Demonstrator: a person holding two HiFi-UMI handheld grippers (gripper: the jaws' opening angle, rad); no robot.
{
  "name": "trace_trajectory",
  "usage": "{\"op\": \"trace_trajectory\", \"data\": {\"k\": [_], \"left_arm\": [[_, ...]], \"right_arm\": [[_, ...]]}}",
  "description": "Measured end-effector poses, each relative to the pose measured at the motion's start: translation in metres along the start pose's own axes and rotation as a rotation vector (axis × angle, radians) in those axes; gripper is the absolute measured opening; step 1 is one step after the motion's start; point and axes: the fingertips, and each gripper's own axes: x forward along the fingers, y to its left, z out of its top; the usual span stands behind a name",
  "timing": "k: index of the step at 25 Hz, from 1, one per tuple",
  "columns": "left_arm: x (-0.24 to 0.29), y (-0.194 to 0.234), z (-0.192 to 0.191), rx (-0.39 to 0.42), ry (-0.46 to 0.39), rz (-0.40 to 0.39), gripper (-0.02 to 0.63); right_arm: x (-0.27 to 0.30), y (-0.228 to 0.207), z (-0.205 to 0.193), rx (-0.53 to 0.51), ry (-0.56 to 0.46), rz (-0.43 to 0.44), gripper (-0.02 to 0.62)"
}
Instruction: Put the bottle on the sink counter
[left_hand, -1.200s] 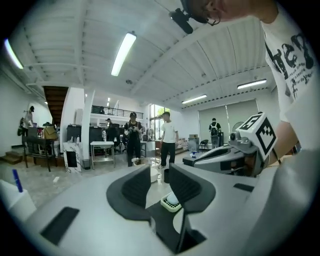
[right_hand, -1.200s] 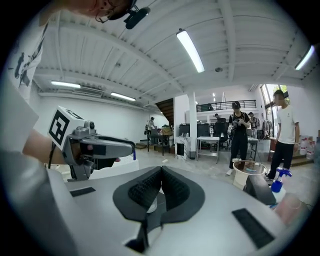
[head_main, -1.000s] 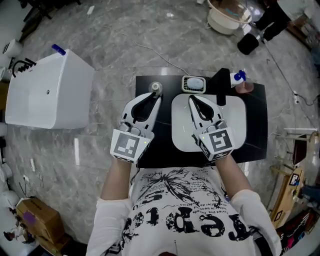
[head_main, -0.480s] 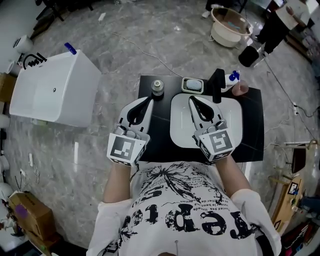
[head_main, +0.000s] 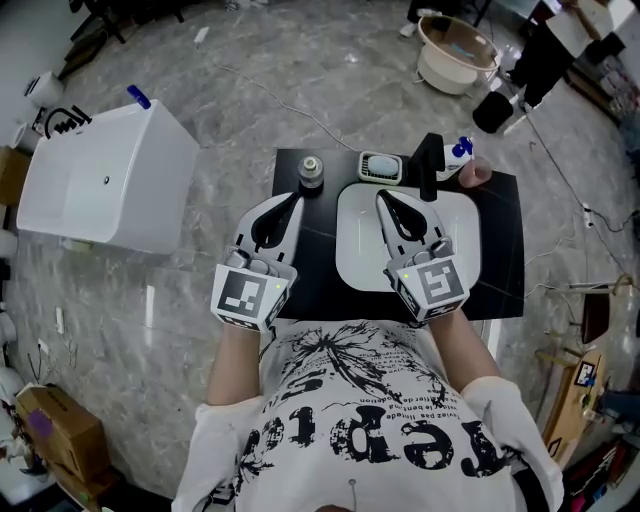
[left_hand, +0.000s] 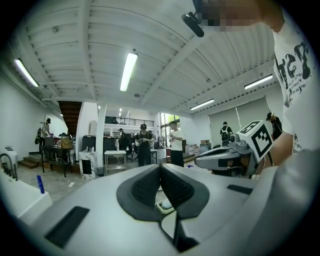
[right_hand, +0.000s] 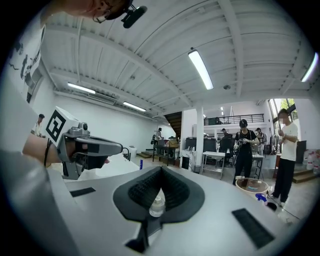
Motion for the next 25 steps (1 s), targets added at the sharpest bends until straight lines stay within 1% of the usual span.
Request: {"op": "trace_trajectory", "data": {"k": [6,15,21,25], "left_arm": [[-0.005,-0.001,-0.002,0.022,0.002,0.004,0.014],[-0.003,0.007,-0.005,0.043,0.001,-0.014,0.014],[-0.006,0.003,-0.001,0.042,-0.018,-0.025,0.014],[-0.007,0.000,-0.011,0.032,-0.010,-0.032,0.014]], "right_arm": [[-0.004,0.008,-0.005,0.000,0.008,0.000,0.012],[0.001,0.002,-0.005,0.018,-0.004,-0.032,0.012],[-0.004,0.005,-0.005,0.012,-0.019,-0.031,0.012],[-0.004,0.007,-0.008,0.011,-0.021,-0.026,0.012]]}}
